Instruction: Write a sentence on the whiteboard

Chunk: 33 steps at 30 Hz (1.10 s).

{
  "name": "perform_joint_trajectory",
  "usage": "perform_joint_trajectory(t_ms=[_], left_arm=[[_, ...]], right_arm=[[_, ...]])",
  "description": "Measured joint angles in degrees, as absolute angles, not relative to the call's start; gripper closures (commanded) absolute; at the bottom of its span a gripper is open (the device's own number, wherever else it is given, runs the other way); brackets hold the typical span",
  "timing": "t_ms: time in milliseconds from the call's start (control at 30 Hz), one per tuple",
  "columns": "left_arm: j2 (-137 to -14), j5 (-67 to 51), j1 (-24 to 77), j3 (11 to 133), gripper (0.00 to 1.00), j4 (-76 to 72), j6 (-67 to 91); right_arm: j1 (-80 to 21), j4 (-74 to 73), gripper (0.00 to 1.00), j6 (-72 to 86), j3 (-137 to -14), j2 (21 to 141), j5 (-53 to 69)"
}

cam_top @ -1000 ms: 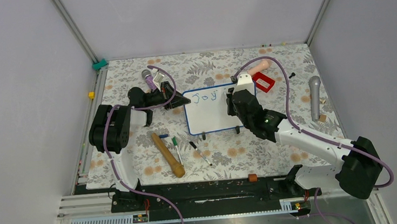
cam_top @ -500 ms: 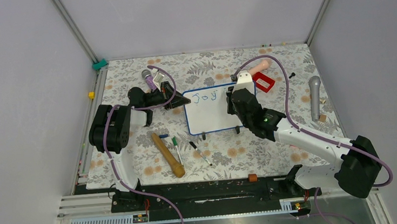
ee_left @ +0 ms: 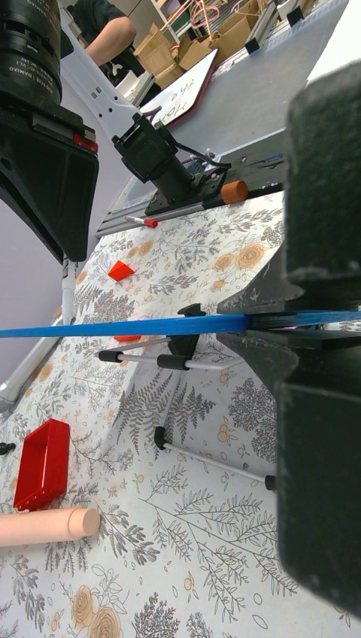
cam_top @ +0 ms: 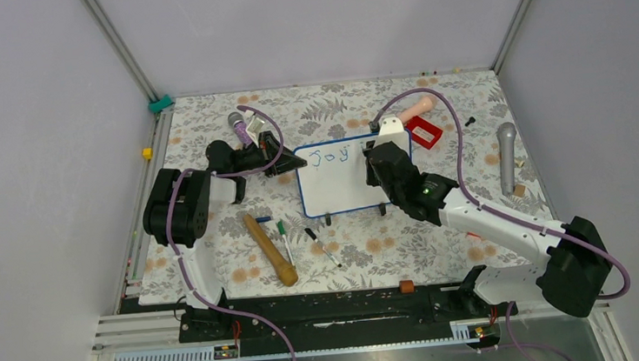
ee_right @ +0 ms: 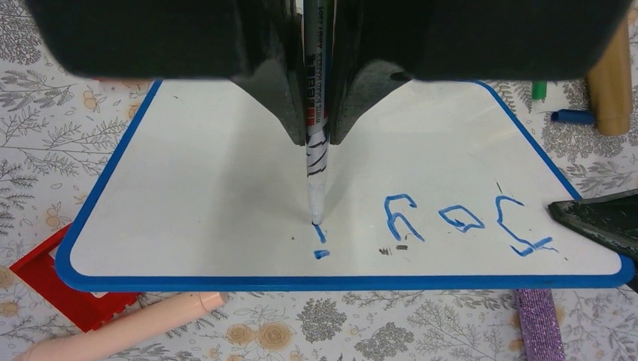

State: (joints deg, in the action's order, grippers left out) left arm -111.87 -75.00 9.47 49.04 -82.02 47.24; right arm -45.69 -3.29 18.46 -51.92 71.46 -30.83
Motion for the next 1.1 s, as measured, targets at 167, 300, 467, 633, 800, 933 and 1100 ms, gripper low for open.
perform_joint_trajectory(t_ms=[167,300,467,633,800,933,1100], left_arm=[[-111.87,-75.0,9.5,49.04,1.0,-82.02,47.22],[-111.87,-75.0,9.47,49.04,1.0,-82.02,47.24],[-111.87,-75.0,9.47,49.04,1.0,-82.02,47.24],[-111.87,-75.07,9.5,49.04,1.0,-82.02,47.22],[-111.87,-75.09,9.5,49.04,1.0,-82.04,47.22],[-111.87,-75.09,9.5,49.04,1.0,-82.04,47.22],[-111.87,-75.09,9.5,49.04,1.0,-82.04,47.22]], right_arm=[[-45.69,-4.71,1.0,19.0,-51.9,71.46,-30.79],[-45.69,-4.91,1.0,19.35,-51.9,71.46,-30.74],[-45.69,-4.75,1.0,19.33,-51.64,71.16,-30.7],[-45.69,-0.89,1.0,19.11,-46.13,65.47,-30.46],[-45.69,3.53,1.0,18.72,-40.93,58.81,-30.48],[-45.69,5.39,1.0,18.41,-40.38,57.63,-30.89],[-45.67,4.29,1.0,18.31,-41.87,59.94,-32.38]])
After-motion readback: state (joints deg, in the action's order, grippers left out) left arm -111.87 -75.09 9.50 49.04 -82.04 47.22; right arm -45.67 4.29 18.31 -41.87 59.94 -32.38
